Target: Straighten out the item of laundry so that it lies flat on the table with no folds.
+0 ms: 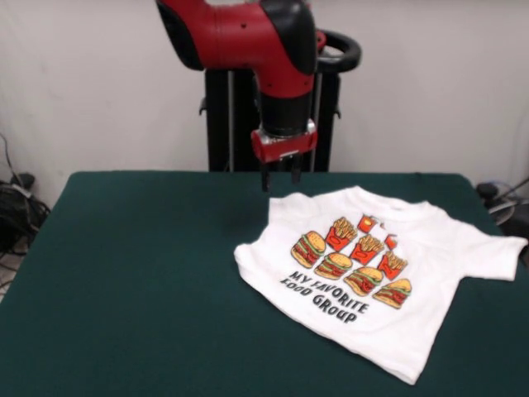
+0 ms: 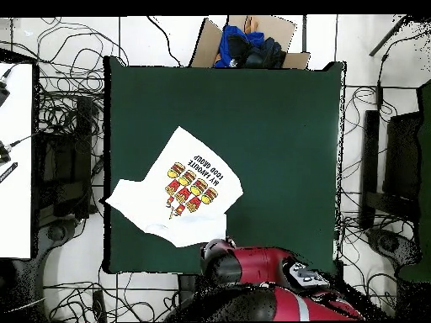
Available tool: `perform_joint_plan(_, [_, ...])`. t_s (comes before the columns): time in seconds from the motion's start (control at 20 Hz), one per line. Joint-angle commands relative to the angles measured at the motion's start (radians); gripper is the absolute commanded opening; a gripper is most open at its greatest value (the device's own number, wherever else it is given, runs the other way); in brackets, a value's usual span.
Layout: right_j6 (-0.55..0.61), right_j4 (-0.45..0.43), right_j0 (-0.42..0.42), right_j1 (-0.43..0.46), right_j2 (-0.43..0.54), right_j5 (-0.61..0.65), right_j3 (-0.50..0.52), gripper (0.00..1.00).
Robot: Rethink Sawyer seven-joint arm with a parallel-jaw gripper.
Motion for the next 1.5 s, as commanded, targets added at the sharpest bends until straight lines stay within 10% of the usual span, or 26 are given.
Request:
perform_joint_plan(0.05, [0.130,-0.006,0.026,0.005,-0.014,-0.013,-0.145,1.00])
perform_joint_plan(1.5, [0.151,0.013,0.100,0.196,-0.089,-0.157,-0.245,1.00])
